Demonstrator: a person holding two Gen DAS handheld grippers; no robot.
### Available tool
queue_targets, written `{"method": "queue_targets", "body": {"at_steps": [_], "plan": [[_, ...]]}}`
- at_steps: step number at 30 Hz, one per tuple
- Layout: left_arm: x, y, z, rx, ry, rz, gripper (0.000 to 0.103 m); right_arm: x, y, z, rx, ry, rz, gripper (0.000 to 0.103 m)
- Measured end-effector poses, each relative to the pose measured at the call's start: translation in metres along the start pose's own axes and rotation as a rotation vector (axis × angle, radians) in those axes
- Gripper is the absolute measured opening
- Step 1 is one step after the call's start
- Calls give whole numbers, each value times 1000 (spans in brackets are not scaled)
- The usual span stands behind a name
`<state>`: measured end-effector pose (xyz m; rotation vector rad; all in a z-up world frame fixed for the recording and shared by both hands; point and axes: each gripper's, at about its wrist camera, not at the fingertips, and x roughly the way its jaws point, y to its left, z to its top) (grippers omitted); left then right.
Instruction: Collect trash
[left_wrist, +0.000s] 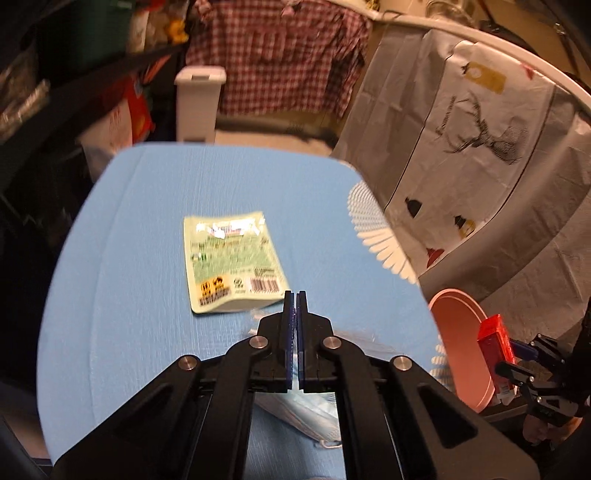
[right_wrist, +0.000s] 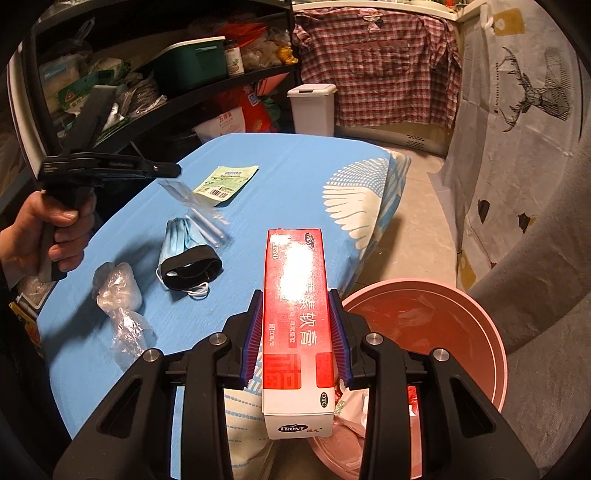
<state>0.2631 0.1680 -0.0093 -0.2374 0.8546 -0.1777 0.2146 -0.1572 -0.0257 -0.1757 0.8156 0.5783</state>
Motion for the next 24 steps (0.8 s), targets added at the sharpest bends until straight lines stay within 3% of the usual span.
{"method": "queue_targets", "body": {"at_steps": [19,24], "plan": [[-73,-60,3,74,-199,25,1,-47,-15,-1,95,-93,-68,35],[-86,-61,8,62,-254,45,1,-55,-20,-3,108,-118,-86,35]]}}
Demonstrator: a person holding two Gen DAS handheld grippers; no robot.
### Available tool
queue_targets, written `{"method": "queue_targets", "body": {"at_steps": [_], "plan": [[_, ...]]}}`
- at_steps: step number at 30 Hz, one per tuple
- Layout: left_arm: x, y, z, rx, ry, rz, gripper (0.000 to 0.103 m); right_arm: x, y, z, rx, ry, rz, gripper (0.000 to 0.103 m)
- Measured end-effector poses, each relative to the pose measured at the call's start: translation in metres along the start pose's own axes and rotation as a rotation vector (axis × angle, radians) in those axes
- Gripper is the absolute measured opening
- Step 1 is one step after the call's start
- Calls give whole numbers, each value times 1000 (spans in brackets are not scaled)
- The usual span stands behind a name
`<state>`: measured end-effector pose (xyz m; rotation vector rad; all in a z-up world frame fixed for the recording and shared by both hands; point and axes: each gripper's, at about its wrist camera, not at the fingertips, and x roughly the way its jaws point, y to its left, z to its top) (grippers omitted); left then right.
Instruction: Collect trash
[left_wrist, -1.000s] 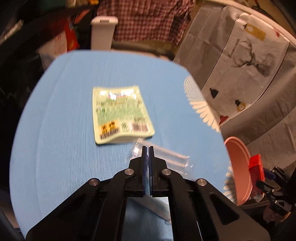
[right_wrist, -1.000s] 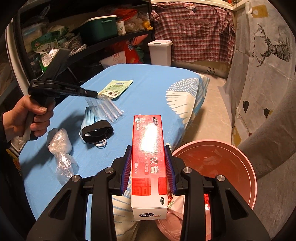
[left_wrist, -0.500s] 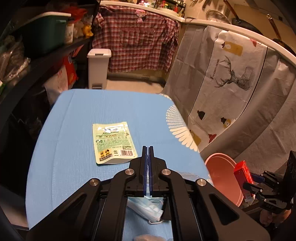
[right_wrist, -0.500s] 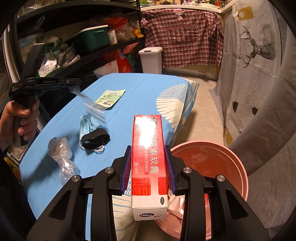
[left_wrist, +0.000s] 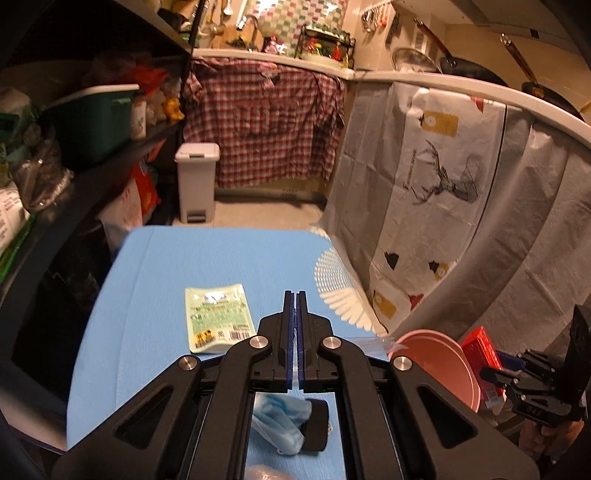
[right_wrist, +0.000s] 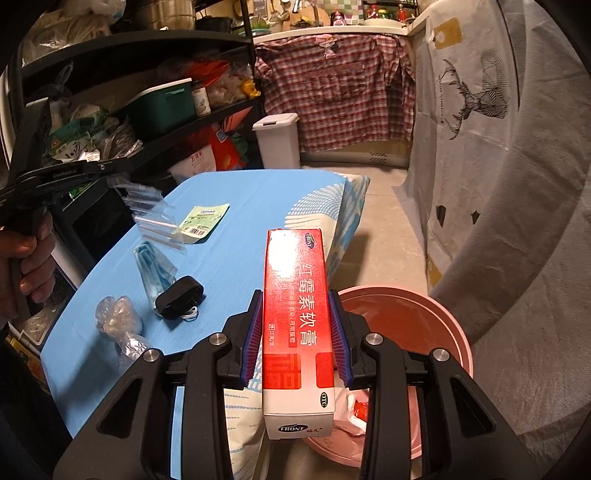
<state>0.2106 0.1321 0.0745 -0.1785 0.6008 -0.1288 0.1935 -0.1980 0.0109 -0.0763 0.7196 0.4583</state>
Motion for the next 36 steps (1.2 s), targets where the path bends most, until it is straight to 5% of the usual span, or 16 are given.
{"method": "queue_targets", "body": {"at_steps": [10,36], "plan": [[-13,-9,13,-15,-60,-28,1,-10,-13,-1,35,-29,-35,35],[13,-91,-5,96,50,-177,1,-19,-44,-8,138,-24,-144,35]]}}
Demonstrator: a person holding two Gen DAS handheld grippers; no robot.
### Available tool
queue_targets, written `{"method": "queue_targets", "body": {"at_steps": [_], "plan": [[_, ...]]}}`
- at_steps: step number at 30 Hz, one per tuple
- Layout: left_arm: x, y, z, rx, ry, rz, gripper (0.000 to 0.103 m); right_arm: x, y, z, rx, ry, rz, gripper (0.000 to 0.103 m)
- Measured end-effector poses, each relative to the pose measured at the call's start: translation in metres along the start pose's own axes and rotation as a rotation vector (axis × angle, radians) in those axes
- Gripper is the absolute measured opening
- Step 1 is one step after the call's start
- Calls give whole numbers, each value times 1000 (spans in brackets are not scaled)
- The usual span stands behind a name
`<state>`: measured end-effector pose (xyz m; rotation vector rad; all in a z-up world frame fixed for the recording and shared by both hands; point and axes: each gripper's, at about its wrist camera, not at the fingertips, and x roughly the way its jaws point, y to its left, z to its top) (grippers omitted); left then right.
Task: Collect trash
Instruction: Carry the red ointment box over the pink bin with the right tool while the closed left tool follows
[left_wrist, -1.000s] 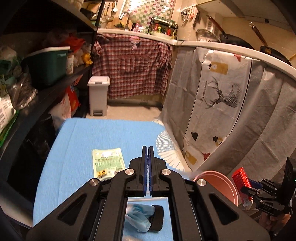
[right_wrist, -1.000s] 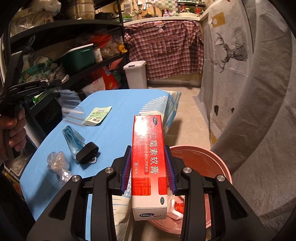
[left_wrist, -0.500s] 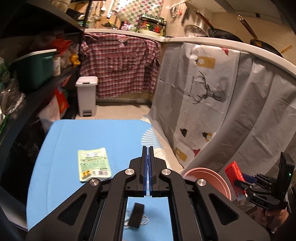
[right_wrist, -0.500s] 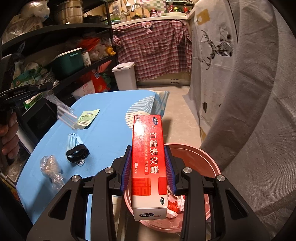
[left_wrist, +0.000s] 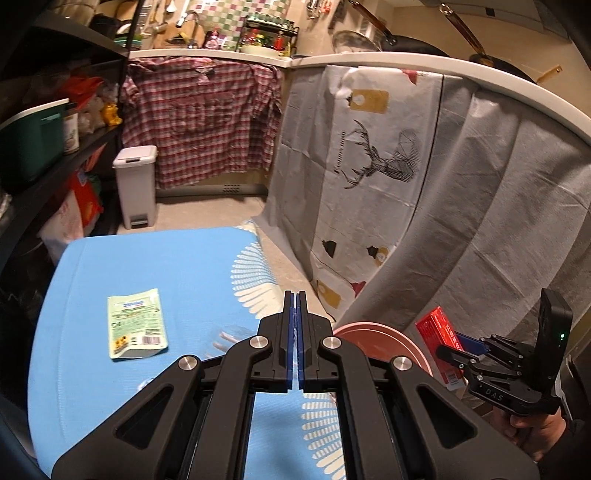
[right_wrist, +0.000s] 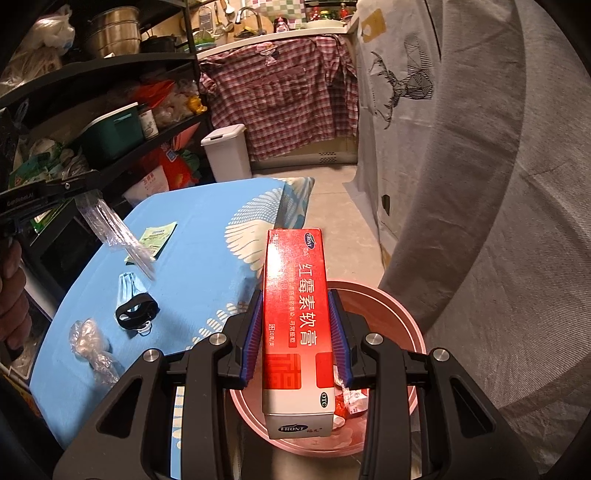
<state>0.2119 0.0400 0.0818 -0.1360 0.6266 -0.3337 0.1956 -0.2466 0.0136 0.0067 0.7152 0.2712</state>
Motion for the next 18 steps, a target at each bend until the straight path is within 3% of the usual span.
{"method": "queue_targets", "body": {"at_steps": [18], "plan": [[50,-58,-6,61,86,-88,1,6,-18,-1,62,18,-55,35]]}}
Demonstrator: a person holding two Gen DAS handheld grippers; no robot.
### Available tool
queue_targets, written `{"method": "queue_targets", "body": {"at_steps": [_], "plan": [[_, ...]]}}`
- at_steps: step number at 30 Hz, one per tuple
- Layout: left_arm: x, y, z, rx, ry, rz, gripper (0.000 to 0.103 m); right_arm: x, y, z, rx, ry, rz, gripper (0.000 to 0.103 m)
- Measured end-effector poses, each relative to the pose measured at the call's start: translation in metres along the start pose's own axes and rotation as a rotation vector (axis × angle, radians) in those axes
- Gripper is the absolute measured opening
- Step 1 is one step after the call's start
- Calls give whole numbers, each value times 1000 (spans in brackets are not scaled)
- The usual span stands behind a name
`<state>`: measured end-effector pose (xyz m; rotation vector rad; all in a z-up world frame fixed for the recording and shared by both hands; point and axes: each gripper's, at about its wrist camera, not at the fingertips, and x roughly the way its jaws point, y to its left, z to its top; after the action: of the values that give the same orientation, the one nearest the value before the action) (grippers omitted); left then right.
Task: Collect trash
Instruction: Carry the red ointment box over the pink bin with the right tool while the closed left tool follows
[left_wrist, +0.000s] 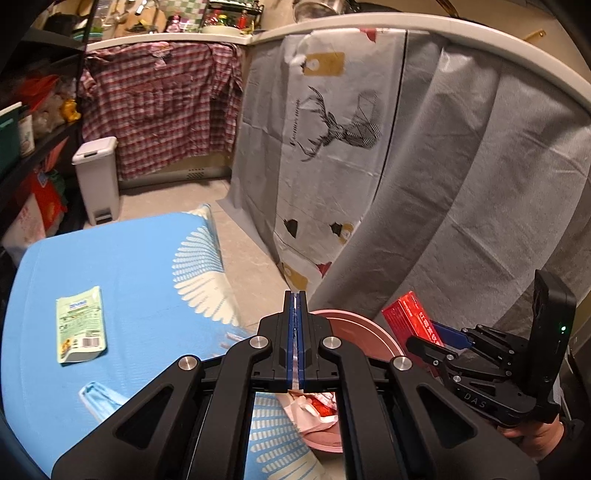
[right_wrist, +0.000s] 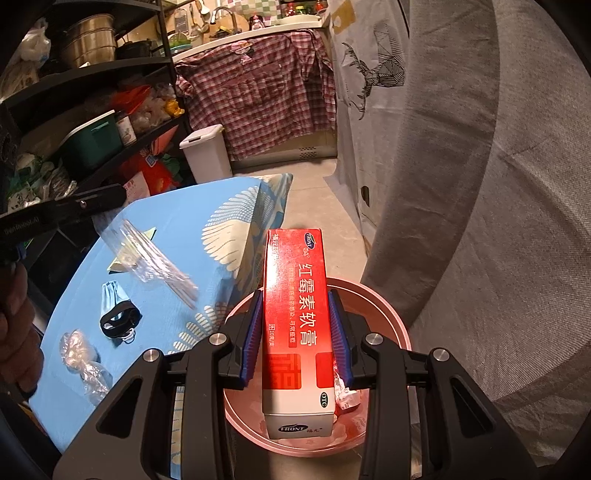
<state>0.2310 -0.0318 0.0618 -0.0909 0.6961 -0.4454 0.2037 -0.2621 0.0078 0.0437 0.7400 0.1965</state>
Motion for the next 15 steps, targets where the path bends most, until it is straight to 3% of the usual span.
{"method": "queue_targets", "body": {"at_steps": [15], "plan": [[52,-32,-15,63,98,-36,1,12,-18,-1,63,40,-45,35]]}}
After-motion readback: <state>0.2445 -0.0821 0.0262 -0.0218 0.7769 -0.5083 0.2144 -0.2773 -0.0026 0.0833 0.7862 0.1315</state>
